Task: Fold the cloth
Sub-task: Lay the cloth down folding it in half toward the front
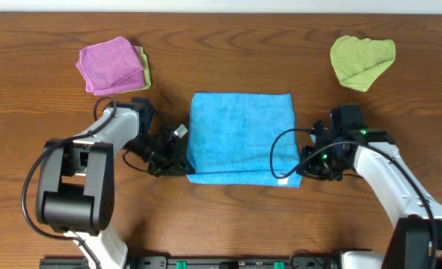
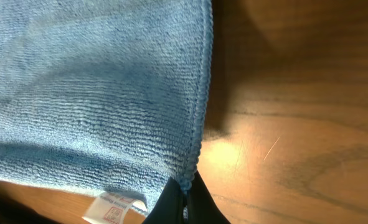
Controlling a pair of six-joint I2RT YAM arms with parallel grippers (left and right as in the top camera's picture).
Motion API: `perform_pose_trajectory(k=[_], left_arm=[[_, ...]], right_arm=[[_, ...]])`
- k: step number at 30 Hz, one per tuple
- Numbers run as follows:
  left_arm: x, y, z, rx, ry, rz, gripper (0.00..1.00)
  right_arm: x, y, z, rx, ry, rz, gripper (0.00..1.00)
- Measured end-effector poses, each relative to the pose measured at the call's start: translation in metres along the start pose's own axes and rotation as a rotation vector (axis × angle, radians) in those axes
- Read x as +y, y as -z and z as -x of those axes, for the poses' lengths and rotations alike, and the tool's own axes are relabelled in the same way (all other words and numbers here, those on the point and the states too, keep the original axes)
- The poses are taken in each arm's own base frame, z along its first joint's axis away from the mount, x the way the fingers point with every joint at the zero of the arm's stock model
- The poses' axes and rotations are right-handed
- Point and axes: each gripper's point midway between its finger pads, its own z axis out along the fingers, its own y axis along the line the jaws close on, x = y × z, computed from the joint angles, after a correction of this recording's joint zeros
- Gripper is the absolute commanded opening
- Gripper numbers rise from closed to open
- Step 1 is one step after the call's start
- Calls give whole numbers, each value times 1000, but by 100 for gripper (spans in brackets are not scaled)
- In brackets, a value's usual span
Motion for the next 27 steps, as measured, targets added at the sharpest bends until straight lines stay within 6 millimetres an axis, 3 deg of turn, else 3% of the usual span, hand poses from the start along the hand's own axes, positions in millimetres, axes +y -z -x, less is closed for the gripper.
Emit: perform_pose_trajectory(k=[4, 15, 22, 27], left_arm=[[-6, 5, 4, -56, -20, 0, 6], [-30, 33, 73, -367, -9, -27, 6], [-46, 55, 116, -549, -20, -73, 6], [-55, 62, 131, -622, -7, -85, 6]], right_arm=[[0, -3, 7, -35, 11, 7, 1], [15, 13, 85, -358, 31, 47, 1], [24, 26, 115, -495, 34, 64, 1], [26, 30, 129, -553, 32, 70, 1]])
